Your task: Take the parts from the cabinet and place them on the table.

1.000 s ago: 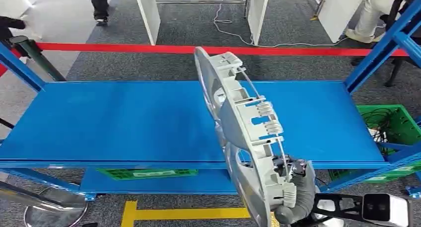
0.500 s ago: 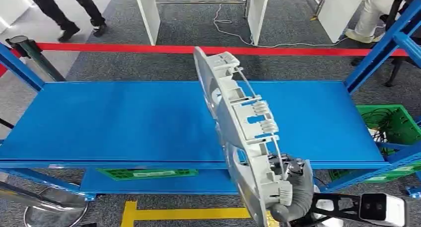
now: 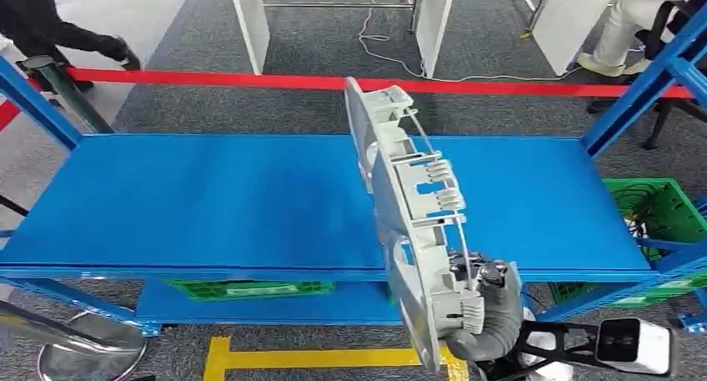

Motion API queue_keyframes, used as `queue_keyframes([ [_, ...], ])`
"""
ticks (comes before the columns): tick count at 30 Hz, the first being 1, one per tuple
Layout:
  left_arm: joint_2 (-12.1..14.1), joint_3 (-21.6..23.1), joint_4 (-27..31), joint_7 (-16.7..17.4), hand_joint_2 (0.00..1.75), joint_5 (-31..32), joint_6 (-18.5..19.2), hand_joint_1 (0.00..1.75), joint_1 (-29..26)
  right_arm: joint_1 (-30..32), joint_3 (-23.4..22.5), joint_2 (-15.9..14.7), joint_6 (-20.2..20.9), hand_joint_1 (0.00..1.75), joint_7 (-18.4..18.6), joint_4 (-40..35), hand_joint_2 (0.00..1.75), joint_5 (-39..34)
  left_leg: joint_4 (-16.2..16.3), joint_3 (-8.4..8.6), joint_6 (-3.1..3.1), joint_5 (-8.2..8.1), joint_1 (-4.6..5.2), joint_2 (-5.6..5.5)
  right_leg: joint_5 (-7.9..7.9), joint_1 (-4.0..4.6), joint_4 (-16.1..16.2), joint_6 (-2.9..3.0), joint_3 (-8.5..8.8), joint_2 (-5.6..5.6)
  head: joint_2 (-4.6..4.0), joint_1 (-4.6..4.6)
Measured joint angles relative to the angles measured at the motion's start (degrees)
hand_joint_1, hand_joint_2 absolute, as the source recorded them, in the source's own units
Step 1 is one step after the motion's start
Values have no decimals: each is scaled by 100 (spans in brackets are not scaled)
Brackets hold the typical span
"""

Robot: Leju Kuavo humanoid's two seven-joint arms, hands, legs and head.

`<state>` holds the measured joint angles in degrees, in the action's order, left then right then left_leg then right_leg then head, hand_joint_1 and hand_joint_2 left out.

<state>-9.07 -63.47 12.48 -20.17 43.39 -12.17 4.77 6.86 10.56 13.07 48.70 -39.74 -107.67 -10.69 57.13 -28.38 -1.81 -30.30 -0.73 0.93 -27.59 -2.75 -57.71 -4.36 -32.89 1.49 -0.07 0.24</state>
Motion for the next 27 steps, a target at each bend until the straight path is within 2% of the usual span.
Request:
queue_keyframes([
  [1, -26, -2, 2, -13, 175, 7, 2, 0, 7, -2, 0, -2, -18, 175, 0, 0, 175, -2, -42, 3, -36, 29, 6, 6, -133, 7, -128, 25, -71, -48, 0, 13],
  [2, -26, -2, 2, -17, 175, 7, 2, 0, 16, -11, 2, -2, -17, 175, -4, 0, 175, -7, -41, -10, -61, 44, 7, 10, -329, 22, -460, 55, -223, -83, 0, 26],
  [4, -33, -7, 2, -24, 175, 7, 4, 0, 16, 2, 0, -7, -31, 175, -2, 2, 175, -4, -39, -17, -66, 41, 32, 7, -706, 49, -1411, 66, -661, -133, 0, 31],
  [5, -35, -11, 0, -24, 175, 7, 4, 0, 16, 3, 0, -9, -31, 175, -4, 2, 175, -4, -37, -14, -67, 38, 43, 3, -753, 60, -1705, 70, -818, -137, 0, 31],
  [6, -37, -15, 0, -24, 175, 7, 7, 0, 17, 6, 0, -11, -33, 175, -2, 2, 175, -4, -37, -6, -69, 31, 52, -8, -645, 70, -1730, 82, -860, -137, 0, 29],
  [7, -42, -15, 0, -24, 175, 7, 7, 0, 18, 6, 0, -13, -35, 175, -2, 2, 175, -2, -36, 10, -67, 15, 53, -19, -410, 80, -1497, 102, -768, -136, 0, 31],
  [9, -48, -15, 2, -24, 175, 9, 9, 0, 18, 5, 0, -17, -35, 175, 0, 2, 175, -2, -32, 78, -30, -38, 52, -50, 138, 89, -548, 153, -338, -133, 0, 33],
  [10, -52, -15, 0, -24, 175, 9, 11, 0, 14, 1, 0, -17, -35, 175, 0, 2, 175, -2, -33, 102, 1, -72, 50, -53, 70, 103, -262, 184, -176, -135, 0, 24],
  [11, -55, -20, 2, -28, 175, 13, 13, 0, 29, 0, 2, -20, -35, 175, 2, 2, 175, 0, -14, 63, 41, -86, 76, -56, 83, 144, -241, 193, -46, -134, 0, 22],
  [14, -63, -24, 0, -33, 175, 20, 13, 0, 32, -7, 4, -20, -39, 175, -2, 2, 175, -4, 5, 79, 115, -49, 55, -60, 50, 167, -191, 248, -69, -137, 2, 24],
  [15, -52, -24, 2, -37, 175, 26, 13, 0, 36, -6, 4, -20, -44, 175, 0, 2, 175, -4, 33, 73, 154, -108, 54, -61, 33, 105, -67, 282, -20, -139, 2, 24],
  [16, -50, -24, 2, -46, 175, 33, 17, 0, 44, -6, 4, -20, -46, 175, 0, 2, 175, -4, 128, 19, 189, -224, 43, -70, 18, 102, -43, 332, -6, -153, 2, 9],
  [17, -50, -24, 2, -59, 175, 37, 28, 0, 47, -8, 4, -20, -50, 175, 0, 2, 175, -4, 409, -104, 215, -412, 37, -70, 15, 98, -35, 358, -13, -139, 2, -18],
  [19, -52, -24, 0, -79, 175, 61, 55, 0, 39, -6, 7, -20, -52, 175, 0, 2, 175, -2, 1321, -518, 265, -803, 5, -69, -13, 109, -32, 399, -26, -128, 2, -15],
  [20, -52, -24, 0, -85, 175, 70, 70, 0, 27, -5, 7, -20, -55, 175, -2, 2, 175, -2, 1678, -691, 283, -884, -6, -68, -13, 113, -33, 399, -27, -125, 2, -13],
  [21, -50, -24, 0, -94, 175, 90, 76, 0, 16, -5, 7, -20, -55, 175, -4, 2, 175, 0, 1763, -743, 293, -804, -13, -68, -13, 112, -34, 399, -21, -128, 2, -15],
  [22, -48, -24, 0, -105, 175, 101, 79, 0, 14, -1, 7, -20, -55, 175, -4, 2, 175, 0, 1603, -687, 298, -595, -22, -68, -13, 110, -37, 398, -15, -133, 2, -18],
  [23, -41, -24, 0, -116, 175, 105, 79, 0, 16, 0, 7, -20, -55, 175, -4, 2, 175, 4, 1243, -543, 300, -313, -34, -67, -13, 105, -40, 396, -7, -141, 2, -18],
  [24, -39, -22, 2, -133, 175, 111, 83, 0, 21, 1, 7, -20, -55, 175, -2, 2, 175, 6, 715, -320, 295, -8, -46, -67, -15, 98, -43, 390, 10, -145, 2, -18],
  [25, -35, -22, 0, -144, 175, 118, 83, 0, 22, 1, 7, -20, -55, 175, -2, 2, 175, 7, 261, -131, 299, 122, -56, -67, -19, 99, -44, 363, 13, -146, 2, -18],
  [26, -46, -22, 0, -153, 175, 118, 90, 0, 28, 0, 7, -20, -55, 175, -2, 0, 175, 13, 190, -75, 284, 54, -13, -83, 3, 126, -44, 314, -22, -158, 2, -29],
  [27, -46, -22, 0, -162, 175, 127, 92, 0, 30, 2, 7, -20, -55, 175, -2, 0, 175, 22, 160, -106, 248, 56, -7, -95, 36, 124, -44, 264, -39, -162, 2, -24],
])
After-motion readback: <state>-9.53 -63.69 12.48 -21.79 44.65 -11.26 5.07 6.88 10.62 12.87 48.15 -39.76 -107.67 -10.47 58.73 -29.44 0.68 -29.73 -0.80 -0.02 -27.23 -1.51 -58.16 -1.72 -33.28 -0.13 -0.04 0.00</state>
